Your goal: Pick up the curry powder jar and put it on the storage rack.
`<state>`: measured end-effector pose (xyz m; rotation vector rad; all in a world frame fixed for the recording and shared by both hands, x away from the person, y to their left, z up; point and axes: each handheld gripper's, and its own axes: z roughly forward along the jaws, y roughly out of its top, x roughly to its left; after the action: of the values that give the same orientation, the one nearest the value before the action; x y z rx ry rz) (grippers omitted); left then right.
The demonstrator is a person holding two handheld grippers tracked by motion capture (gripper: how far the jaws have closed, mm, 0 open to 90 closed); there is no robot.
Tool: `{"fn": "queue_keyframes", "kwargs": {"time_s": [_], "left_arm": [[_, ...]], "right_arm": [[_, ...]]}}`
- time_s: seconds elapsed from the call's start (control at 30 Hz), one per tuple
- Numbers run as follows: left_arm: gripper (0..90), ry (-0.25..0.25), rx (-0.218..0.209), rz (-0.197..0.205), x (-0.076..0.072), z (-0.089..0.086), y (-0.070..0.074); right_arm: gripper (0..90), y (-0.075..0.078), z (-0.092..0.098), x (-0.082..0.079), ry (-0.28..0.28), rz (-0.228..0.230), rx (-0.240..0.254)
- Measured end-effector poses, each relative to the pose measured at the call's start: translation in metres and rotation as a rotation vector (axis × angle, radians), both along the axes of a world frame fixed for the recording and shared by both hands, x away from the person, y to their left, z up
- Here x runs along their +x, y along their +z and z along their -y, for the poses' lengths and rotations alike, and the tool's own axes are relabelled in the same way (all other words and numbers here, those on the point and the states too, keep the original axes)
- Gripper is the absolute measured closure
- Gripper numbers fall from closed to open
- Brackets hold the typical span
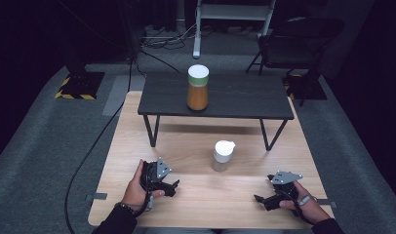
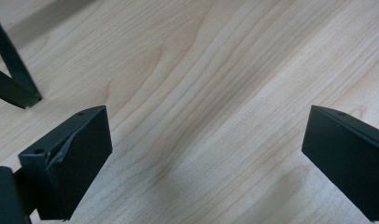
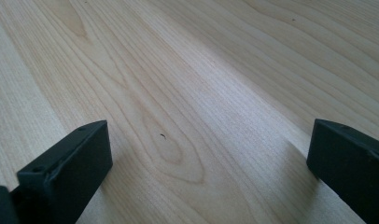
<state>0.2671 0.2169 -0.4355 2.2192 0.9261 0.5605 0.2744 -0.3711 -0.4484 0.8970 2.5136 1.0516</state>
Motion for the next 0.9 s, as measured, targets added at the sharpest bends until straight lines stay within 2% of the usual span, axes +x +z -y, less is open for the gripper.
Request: {"fn": "queue_keyframes", "kwargs": {"time_s": [0.1, 0.27, 0.4, 0.6, 0.9], "left_arm": [[2.1, 0.002, -0.014, -0.027, 0.004, -0.004, -0.002], [2.1, 0.001, 0.008, -0.061, 0.009, -0.002, -0.004], [1.4, 0.000, 0.009, -0.066, 0.009, -0.002, -0.006], [0.8, 0.012, -0.069, -0.109, 0.016, -0.017, -0.013], [0.4, 0.006, -0.077, -0.126, 0.020, -0.020, -0.012]], "right_arm": [[0.0, 0.000, 0.000, 0.000, 0.000, 0.000, 0.000], [0.0, 0.000, 0.000, 0.000, 0.000, -0.001, 0.000], [0.0, 0.000, 0.001, 0.000, 0.002, 0.000, 0.000], [0.0, 0.000, 0.001, 0.000, 0.001, 0.000, -0.001], [0.0, 0.000, 0.001, -0.001, -0.001, 0.000, -0.001]]}}
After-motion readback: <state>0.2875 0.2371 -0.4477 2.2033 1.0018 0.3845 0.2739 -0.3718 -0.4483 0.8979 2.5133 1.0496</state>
